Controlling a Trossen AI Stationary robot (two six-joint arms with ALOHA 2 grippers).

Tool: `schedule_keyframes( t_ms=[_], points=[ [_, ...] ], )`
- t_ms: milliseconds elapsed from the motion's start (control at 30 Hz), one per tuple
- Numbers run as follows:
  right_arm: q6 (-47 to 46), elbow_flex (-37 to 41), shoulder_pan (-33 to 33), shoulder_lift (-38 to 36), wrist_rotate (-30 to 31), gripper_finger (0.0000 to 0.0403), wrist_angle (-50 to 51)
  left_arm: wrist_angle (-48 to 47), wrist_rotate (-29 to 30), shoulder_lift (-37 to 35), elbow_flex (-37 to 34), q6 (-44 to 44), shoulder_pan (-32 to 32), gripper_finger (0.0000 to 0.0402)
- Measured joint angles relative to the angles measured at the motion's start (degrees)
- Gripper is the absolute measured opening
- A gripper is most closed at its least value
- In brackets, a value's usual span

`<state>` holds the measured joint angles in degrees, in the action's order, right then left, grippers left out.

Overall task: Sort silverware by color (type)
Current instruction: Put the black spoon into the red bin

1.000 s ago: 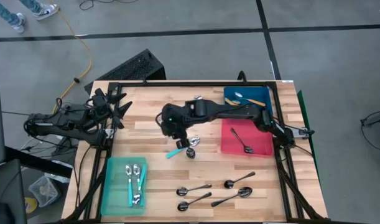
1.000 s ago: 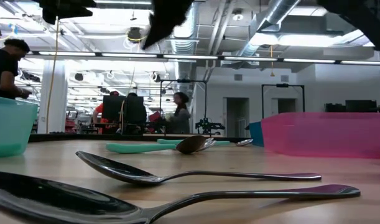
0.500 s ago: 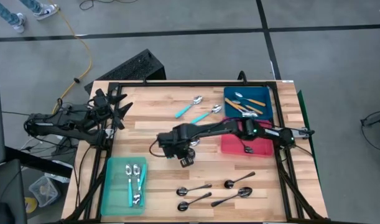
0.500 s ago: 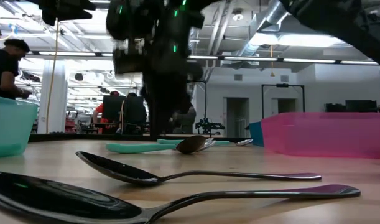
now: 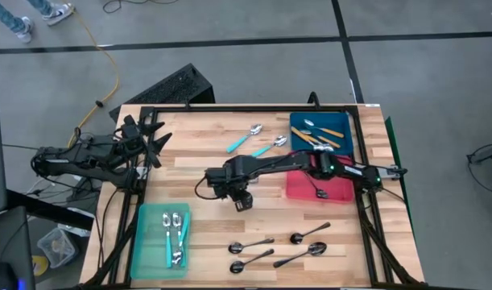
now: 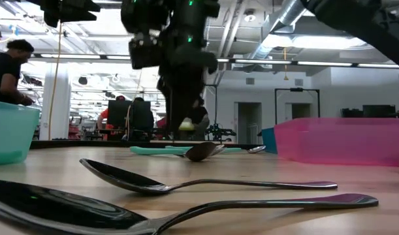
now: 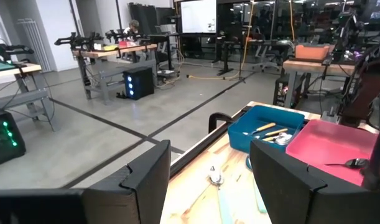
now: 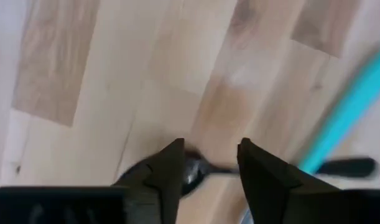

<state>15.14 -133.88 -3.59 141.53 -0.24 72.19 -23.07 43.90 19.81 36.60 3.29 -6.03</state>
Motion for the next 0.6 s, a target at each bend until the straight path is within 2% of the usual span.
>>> schedule_keyframes(
  t_ms=[200, 600],
  points=[
    [-5.8, 0.0, 2.4, -0.8, 1.8, 0.0212, -1.6, -0.4, 0.0, 0.0, 0.0, 0.7, 0.0, 0.0206],
    [-17.4, 0.1, 6.4, 0.3, 1.9, 0.0198, -3.7, -0.5, 0.0, 0.0, 0.0, 1.0, 0.0, 0.0206]
  ],
)
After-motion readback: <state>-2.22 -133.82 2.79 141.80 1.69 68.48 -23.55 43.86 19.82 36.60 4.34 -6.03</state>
